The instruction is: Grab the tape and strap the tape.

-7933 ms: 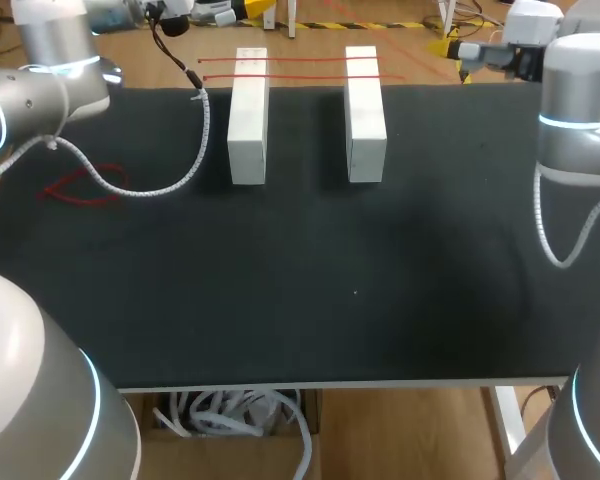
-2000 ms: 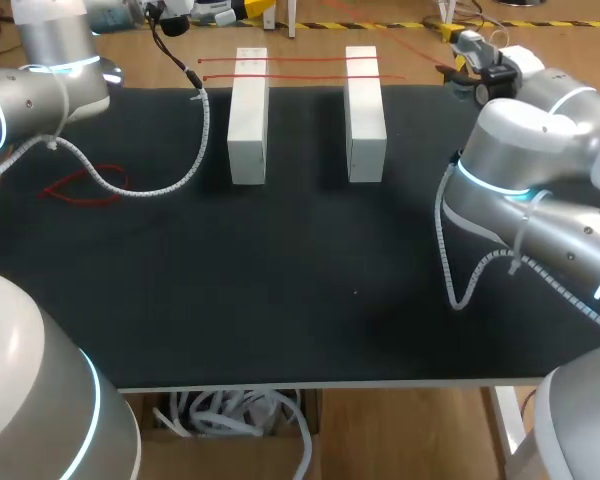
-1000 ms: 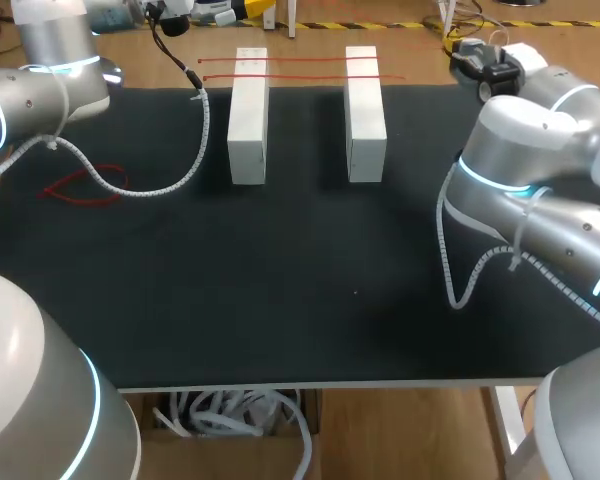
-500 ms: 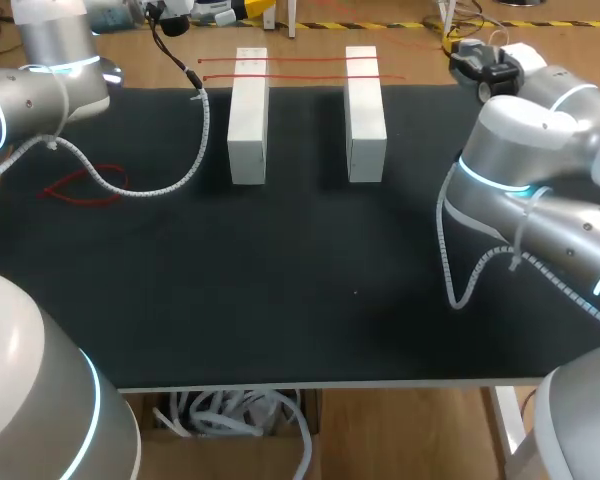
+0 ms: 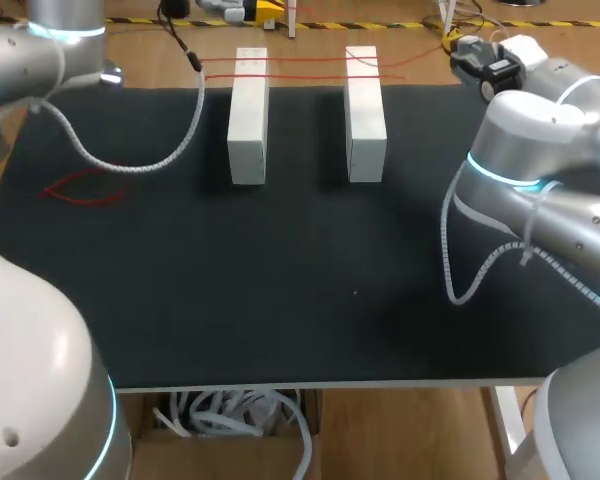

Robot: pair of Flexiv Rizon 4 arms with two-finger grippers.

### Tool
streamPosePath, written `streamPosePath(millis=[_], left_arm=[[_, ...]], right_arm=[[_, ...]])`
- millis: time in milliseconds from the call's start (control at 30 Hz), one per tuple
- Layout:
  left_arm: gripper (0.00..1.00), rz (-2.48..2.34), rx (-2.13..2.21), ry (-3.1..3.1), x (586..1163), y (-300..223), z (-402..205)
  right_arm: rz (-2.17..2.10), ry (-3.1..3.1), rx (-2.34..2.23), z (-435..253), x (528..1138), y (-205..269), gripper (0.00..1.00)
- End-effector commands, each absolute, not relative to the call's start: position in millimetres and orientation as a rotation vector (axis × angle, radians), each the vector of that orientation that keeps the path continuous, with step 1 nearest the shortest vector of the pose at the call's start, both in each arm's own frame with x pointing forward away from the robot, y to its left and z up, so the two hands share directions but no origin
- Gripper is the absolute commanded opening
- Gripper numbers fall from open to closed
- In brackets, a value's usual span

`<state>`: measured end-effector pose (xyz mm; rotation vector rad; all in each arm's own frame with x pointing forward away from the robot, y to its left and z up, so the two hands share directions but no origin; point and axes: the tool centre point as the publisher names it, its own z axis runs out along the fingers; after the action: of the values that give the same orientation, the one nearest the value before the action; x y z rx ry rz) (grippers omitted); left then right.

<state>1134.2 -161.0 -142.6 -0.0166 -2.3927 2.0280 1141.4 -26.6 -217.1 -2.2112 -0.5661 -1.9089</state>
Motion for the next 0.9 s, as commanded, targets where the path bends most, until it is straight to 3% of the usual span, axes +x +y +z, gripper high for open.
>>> streamPosePath(millis=[33, 367, 667, 900], left_arm=[[0.0, 1.84, 0.249, -2.664, 1122, -156, -131], [0.0, 1.84, 0.249, -2.664, 1122, -156, -131], [0.0, 1.572, -0.052, -2.639, 1143, -212, -129], [0.0, 1.448, 0.113, -2.6, 1145, -220, -136]], right_arm=[[-1.89, -0.592, -2.219, -213, 1148, -27, 0.0], [-1.897, -0.622, -2.203, -210, 1151, -28, 0.0], [-1.889, -0.658, -2.198, -212, 1148, -26, 0.0], [-1.886, -0.686, -2.192, -210, 1147, -26, 0.0]])
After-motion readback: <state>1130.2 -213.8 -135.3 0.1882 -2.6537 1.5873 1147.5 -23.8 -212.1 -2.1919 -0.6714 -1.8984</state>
